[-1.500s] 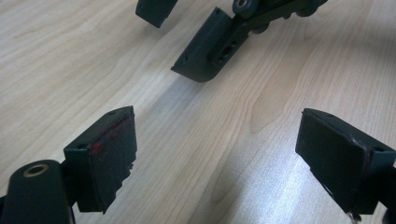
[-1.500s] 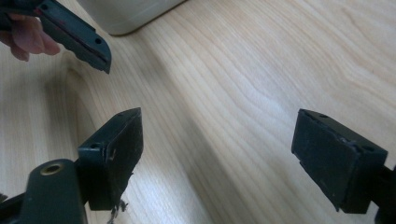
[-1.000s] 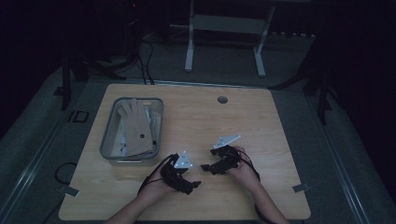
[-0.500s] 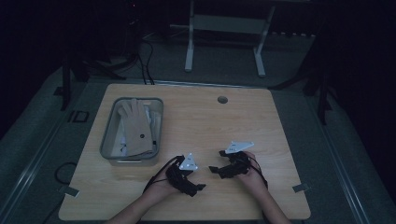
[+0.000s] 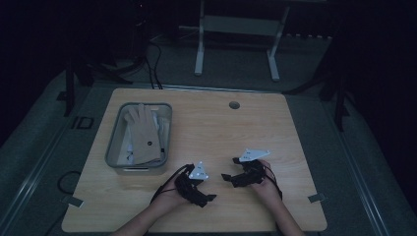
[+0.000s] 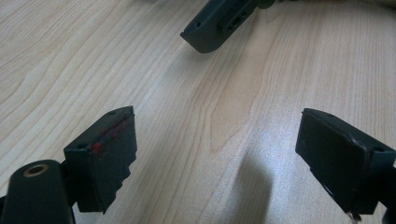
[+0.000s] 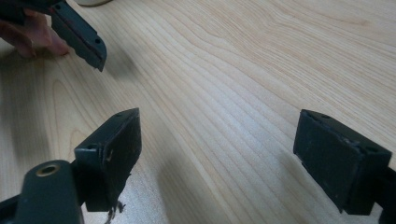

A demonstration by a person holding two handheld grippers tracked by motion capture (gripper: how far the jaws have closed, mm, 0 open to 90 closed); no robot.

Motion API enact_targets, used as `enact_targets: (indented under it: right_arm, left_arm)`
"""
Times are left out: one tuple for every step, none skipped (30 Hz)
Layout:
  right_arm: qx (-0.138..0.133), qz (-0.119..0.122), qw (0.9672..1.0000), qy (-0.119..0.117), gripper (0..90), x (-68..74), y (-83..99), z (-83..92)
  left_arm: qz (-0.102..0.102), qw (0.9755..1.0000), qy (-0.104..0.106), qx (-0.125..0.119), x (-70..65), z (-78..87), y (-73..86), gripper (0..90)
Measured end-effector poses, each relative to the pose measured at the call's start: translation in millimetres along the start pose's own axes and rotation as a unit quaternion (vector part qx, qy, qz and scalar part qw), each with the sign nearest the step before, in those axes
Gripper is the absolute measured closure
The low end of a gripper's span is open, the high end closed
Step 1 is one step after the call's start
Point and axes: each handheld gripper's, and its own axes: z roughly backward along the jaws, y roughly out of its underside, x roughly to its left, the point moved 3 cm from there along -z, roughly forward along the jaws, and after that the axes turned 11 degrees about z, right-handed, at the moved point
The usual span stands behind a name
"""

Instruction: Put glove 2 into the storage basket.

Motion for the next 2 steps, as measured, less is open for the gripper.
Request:
enact_targets:
  right_arm:
    - [0.0,0.0,1.0,0.0,15.2,0.0,0.0,0.0]
    - [0.002,-0.001,1.0,0.001,15.2,-0.1,0.0,-0.1]
  left_arm:
    - [0.0,1.0,-0.001,0.001,0.2,-0.3,0.1,13.1]
    - [-0.001,1.0,-0.001,0.001,0.0,-0.5,0.3,13.1]
